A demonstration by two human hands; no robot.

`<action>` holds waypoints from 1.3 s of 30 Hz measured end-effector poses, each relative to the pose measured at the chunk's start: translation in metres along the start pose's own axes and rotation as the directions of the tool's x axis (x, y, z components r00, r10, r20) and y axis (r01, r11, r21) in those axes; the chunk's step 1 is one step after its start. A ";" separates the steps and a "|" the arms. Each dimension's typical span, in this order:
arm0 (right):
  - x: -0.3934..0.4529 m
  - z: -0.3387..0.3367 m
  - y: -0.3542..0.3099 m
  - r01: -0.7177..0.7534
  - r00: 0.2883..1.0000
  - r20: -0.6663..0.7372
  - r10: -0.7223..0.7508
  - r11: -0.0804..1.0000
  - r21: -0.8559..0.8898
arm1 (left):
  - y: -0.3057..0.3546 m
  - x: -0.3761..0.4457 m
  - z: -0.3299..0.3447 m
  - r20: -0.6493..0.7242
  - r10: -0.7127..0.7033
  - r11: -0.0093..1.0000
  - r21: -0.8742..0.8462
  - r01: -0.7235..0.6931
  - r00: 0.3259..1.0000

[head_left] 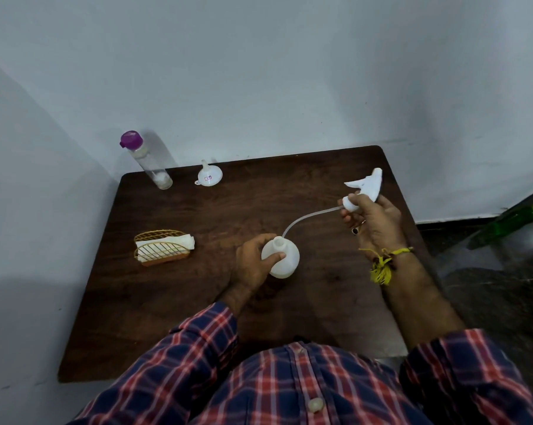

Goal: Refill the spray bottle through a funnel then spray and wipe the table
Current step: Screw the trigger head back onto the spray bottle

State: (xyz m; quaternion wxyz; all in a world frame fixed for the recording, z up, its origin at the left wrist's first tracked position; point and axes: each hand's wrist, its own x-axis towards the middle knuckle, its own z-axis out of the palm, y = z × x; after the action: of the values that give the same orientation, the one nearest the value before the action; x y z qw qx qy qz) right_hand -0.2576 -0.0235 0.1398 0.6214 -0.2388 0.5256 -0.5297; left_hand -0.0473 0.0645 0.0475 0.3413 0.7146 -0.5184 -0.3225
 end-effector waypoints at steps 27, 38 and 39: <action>-0.002 0.037 0.083 0.648 0.759 0.635 -0.141 0.249 -0.720 | -0.020 0.010 0.002 0.076 0.020 0.997 0.069 -0.025 0.997; -0.005 0.036 0.100 0.677 0.724 0.685 -0.074 0.262 -0.688 | -0.031 0.014 0.004 0.092 -0.027 0.999 0.047 0.023 0.995; -0.003 0.036 0.098 0.686 0.716 0.696 -0.060 0.248 -0.684 | -0.031 0.015 0.004 0.093 -0.023 0.999 0.025 0.021 0.995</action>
State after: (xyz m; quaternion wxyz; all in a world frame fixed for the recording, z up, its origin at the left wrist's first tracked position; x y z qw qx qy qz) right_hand -0.1847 0.0019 0.0694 0.3389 -0.8047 0.4500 -0.1874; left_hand -0.0309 0.0569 0.0183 0.3047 0.7086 -0.5296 -0.3531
